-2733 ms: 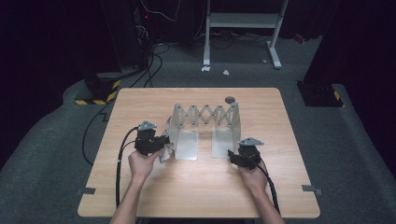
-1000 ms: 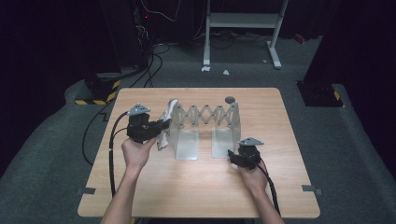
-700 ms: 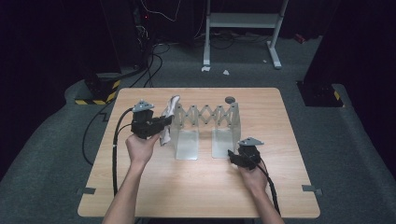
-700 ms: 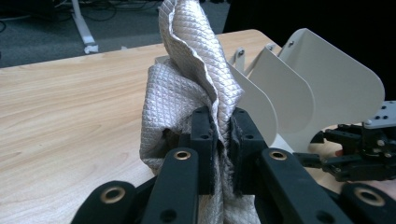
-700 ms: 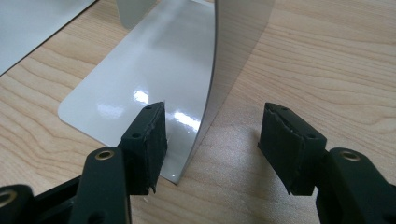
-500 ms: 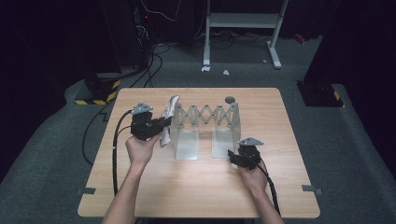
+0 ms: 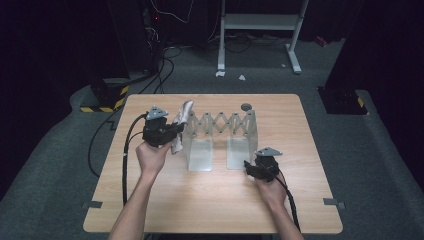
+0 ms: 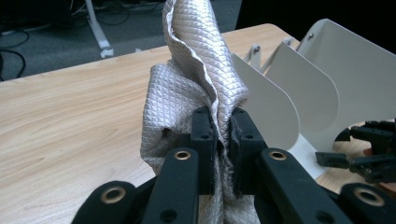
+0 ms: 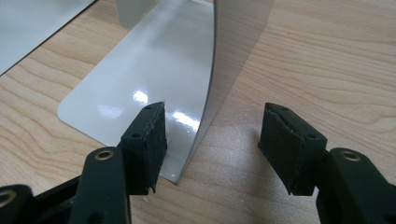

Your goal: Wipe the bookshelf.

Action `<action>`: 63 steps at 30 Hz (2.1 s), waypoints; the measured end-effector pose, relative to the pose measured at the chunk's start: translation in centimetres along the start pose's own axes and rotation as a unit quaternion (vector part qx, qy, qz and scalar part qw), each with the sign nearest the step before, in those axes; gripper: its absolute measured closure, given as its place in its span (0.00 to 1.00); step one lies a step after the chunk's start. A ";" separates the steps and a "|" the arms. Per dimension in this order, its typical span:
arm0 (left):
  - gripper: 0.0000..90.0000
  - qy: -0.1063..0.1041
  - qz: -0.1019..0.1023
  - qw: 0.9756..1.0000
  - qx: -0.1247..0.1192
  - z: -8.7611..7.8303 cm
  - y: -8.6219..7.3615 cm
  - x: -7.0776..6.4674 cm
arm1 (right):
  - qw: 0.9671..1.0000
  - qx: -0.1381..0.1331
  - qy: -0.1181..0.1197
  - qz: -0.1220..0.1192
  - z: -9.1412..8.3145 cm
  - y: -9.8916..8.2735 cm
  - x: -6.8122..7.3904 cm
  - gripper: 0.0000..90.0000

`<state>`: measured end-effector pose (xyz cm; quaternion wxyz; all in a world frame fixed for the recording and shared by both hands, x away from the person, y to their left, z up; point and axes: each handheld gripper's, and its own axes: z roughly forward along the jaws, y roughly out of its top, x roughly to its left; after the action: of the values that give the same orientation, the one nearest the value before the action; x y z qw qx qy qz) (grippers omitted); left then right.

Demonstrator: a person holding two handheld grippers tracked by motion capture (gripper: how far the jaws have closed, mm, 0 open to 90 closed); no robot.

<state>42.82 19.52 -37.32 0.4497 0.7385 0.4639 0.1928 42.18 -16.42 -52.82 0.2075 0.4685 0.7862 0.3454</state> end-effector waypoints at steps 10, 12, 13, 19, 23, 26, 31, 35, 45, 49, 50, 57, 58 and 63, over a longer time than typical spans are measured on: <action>0.91 0.007 -0.007 1.000 0.007 0.7 -0.1 0.6 | 1.000 0.000 0.000 0.000 0.0 0.0 0.0 0.45; 0.91 0.007 -0.008 1.000 0.009 0.9 -0.2 0.6 | 1.000 0.000 0.000 0.000 0.0 0.0 0.0 0.45; 0.91 0.007 -0.007 1.000 0.010 0.9 -0.3 0.4 | 1.000 0.000 0.000 0.000 0.0 0.0 0.0 0.45; 0.91 0.006 -0.016 1.000 0.012 1.4 -1.0 0.8 | 1.000 0.000 0.000 0.000 0.0 0.0 0.0 0.45; 0.91 0.004 -0.022 1.000 0.016 1.8 -1.5 1.0 | 1.000 0.000 0.000 -0.001 0.0 0.0 0.0 0.46; 0.91 0.002 -0.027 0.999 0.020 2.3 -1.8 1.2 | 1.000 -0.001 0.002 -0.003 0.0 0.0 0.0 0.47; 0.91 0.000 -0.031 0.999 0.028 3.0 -2.4 1.4 | 1.000 -0.002 0.004 -0.005 0.0 0.0 0.0 0.49; 0.91 0.000 -0.037 0.999 0.039 3.7 -3.1 1.6 | 1.000 -0.002 0.005 -0.007 0.0 0.0 0.0 0.50; 0.91 -0.005 -0.046 0.997 0.061 5.2 -4.8 2.1 | 1.000 -0.006 0.014 -0.011 -0.1 -0.1 0.2 0.67; 0.91 0.003 -0.046 0.996 0.074 5.9 -5.4 2.1 | 1.000 -0.008 0.019 -0.017 -0.1 -0.1 0.3 0.75; 0.91 0.002 -0.047 0.996 0.078 6.1 -5.6 2.2 | 1.000 -0.009 0.017 -0.021 -0.1 -0.1 0.4 0.75; 0.91 -0.003 -0.057 0.994 0.089 7.0 -6.5 2.5 | 1.000 -0.009 0.012 -0.016 -0.2 -0.1 0.4 0.79; 0.91 -0.003 -0.056 0.994 0.092 7.1 -6.6 2.6 | 1.000 -0.009 0.014 -0.014 -0.1 -0.1 0.3 0.79; 0.91 -0.006 -0.064 0.992 0.112 8.2 -7.5 2.9 | 1.000 -0.008 0.017 -0.009 -0.1 -0.1 0.3 0.80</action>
<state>46.17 19.24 -48.35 0.3787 0.7541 0.5259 0.1062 41.92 -16.26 -52.78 0.2009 0.4534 0.7913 0.3575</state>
